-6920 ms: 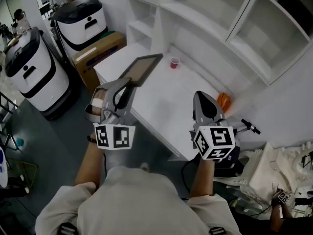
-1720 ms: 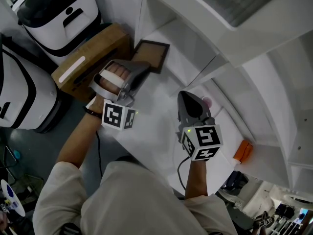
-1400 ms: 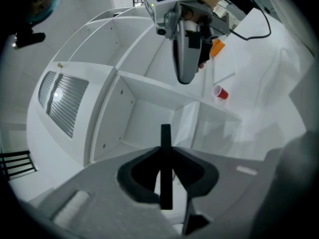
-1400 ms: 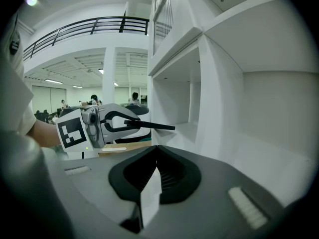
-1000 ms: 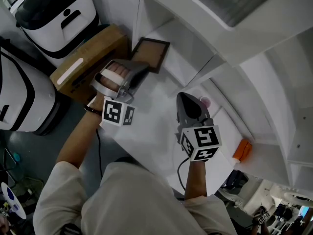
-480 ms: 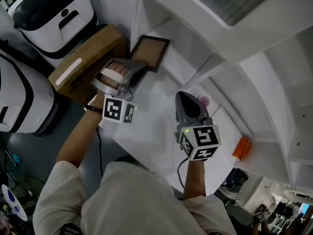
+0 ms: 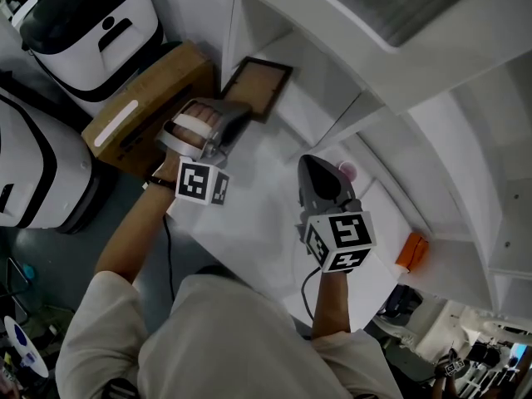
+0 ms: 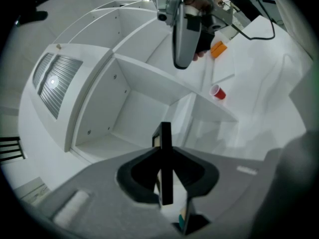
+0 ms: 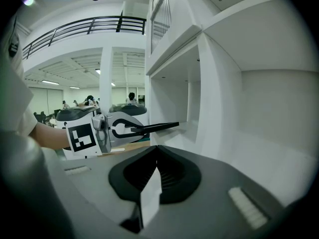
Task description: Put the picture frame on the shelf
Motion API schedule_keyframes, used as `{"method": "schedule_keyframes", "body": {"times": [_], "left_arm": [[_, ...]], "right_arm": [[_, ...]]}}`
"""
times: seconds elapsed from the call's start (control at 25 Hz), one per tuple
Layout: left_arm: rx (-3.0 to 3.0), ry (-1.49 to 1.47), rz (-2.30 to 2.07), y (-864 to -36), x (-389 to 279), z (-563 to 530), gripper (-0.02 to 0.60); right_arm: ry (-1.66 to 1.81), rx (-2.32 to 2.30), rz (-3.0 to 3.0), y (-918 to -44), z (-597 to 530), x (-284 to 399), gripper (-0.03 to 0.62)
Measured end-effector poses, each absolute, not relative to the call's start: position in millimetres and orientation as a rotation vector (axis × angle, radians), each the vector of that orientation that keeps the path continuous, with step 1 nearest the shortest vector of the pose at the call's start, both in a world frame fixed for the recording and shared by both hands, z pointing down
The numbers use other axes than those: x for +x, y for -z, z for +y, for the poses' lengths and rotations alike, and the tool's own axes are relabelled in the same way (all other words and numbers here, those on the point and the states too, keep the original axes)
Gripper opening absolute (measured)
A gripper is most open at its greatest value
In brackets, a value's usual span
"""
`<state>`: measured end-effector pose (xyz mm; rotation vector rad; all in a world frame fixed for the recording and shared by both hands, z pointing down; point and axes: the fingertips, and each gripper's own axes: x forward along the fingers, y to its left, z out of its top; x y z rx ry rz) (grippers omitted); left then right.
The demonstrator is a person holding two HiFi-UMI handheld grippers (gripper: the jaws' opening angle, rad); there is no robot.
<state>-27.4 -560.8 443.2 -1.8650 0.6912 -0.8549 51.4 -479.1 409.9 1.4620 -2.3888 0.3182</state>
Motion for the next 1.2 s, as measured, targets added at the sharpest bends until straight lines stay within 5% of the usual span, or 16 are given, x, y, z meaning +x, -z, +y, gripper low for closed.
{"method": "schedule_keyframes", "body": {"times": [1.2], "left_arm": [[-1.820, 0.959, 0.598, -461, -10, -605, 0.102]], "right_arm": [[-0.345, 1.488, -2.364, -420, -500, 60, 0.006]]}}
